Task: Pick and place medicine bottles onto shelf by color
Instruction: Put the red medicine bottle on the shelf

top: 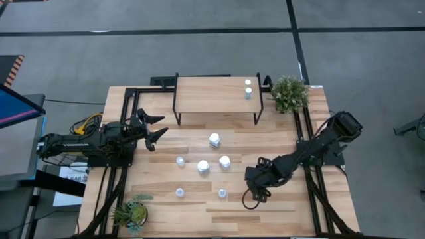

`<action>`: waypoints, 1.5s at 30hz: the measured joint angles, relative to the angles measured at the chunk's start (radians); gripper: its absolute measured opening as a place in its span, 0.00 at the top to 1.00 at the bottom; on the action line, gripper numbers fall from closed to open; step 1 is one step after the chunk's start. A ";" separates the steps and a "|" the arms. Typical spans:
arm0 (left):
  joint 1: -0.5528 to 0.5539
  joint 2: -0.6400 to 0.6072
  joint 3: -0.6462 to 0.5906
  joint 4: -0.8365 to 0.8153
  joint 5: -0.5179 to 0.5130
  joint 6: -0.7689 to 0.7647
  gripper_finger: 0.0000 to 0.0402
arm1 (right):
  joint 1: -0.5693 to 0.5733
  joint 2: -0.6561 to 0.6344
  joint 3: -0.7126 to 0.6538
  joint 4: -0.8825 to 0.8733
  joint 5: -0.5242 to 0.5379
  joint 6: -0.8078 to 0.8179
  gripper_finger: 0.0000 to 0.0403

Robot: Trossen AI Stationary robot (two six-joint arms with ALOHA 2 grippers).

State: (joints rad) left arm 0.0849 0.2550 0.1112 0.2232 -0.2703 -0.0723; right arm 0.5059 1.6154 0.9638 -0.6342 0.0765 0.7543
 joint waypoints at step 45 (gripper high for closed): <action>0.000 0.000 0.000 -0.001 0.002 -0.002 0.35 | -0.099 0.033 0.159 -0.061 -0.028 -0.024 0.75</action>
State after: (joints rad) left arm 0.0848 0.2550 0.1108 0.2226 -0.2680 -0.0738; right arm 0.4067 1.6482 1.1232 -0.6957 0.0483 0.7302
